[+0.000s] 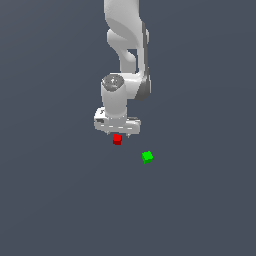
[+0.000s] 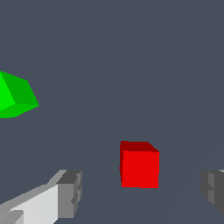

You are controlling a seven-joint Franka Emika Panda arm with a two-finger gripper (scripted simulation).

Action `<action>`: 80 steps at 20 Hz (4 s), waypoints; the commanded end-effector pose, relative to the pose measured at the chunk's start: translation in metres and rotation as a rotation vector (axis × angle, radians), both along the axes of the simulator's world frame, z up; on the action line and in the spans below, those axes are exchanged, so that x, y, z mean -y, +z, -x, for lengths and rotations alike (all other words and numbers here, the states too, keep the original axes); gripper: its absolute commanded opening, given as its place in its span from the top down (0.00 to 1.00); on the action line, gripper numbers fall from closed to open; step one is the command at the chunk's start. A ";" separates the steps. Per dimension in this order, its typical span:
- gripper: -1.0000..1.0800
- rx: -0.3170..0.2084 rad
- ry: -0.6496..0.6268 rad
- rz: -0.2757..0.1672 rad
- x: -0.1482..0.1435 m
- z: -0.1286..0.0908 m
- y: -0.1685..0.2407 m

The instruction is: Stack the red cube on top of the green cube.

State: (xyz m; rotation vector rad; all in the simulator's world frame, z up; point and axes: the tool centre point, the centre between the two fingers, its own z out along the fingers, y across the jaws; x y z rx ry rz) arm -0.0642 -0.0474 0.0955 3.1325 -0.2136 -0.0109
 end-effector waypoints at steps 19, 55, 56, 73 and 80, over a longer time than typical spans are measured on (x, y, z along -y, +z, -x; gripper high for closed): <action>0.04 0.006 -0.037 -0.001 0.009 0.019 -0.043; 1.00 0.007 -0.038 -0.001 0.009 0.020 -0.024; 1.00 0.007 -0.038 -0.001 0.009 0.020 -0.017; 1.00 0.007 -0.038 -0.001 0.009 0.019 0.025; 1.00 0.007 -0.038 -0.001 -0.007 0.009 0.018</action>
